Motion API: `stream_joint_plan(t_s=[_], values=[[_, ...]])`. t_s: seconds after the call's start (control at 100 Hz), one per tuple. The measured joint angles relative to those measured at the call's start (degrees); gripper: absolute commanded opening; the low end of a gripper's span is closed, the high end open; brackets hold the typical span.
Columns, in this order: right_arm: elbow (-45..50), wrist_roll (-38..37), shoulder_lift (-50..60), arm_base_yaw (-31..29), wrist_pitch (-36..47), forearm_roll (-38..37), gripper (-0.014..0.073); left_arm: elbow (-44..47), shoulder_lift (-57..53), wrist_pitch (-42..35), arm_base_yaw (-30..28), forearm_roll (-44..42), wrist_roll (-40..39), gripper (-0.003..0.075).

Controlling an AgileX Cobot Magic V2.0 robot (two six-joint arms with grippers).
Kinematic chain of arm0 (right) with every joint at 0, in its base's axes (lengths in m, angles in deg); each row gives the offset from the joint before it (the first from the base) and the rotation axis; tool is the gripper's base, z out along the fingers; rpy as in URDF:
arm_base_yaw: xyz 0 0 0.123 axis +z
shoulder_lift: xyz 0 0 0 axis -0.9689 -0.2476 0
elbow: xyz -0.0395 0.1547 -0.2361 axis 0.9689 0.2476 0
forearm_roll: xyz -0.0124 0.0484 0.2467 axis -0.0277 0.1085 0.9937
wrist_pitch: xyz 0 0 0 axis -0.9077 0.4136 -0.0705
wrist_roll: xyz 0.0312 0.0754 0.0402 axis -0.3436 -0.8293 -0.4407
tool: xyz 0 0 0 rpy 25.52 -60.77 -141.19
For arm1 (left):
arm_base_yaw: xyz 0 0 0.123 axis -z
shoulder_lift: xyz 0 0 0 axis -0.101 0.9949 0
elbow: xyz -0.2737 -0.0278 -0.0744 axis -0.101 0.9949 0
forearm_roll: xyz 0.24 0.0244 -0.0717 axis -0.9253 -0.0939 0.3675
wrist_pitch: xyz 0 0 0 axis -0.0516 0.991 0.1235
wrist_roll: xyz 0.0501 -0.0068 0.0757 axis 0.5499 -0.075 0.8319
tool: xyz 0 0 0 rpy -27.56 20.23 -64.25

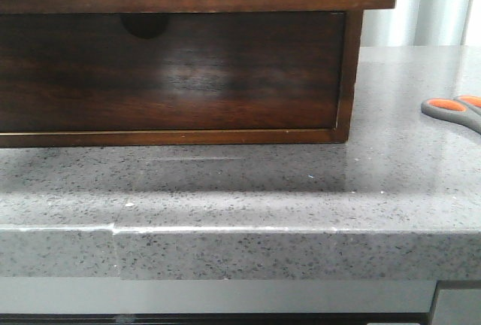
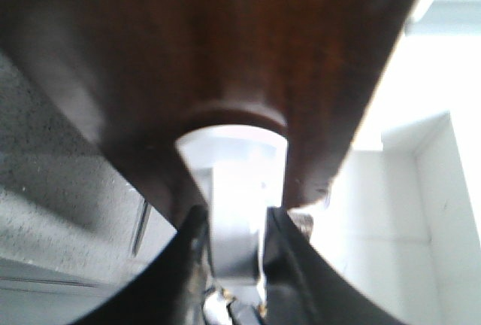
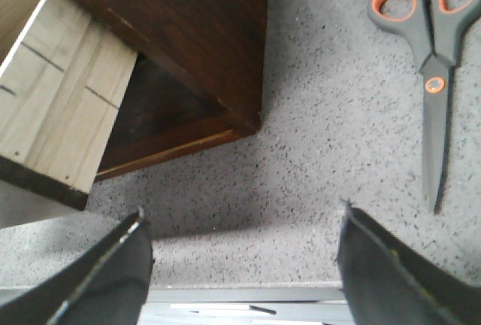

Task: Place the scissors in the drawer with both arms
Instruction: 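Pull the drawer open toward the robot with the left gripper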

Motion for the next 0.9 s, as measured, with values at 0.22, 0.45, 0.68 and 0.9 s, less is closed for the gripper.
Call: stream_joint_plan(t_s=[0.22, 0.45, 0.68, 0.9], values=[[0.0, 0.0, 0.0, 0.0, -0.78, 0.0, 0.0466, -0.69, -0.64, 3.59, 0.03, -0.08, 0.98, 0.0392], [0.0, 0.0, 0.0, 0.0, -1.28, 0.0, 0.0466, -0.69, -2.96, 3.84, 0.13, -0.22, 0.98, 0.0494], [0.0, 0.0, 0.0, 0.0, -1.28, 0.0, 0.0466, -0.69, -3.75, 2.82, 0.13, -0.26, 0.98, 0.0497], [0.0, 0.0, 0.0, 0.0, -1.28, 0.0, 0.0466, -0.71, -3.75, 2.37, 0.13, -2.62, 0.73, 0.0553]])
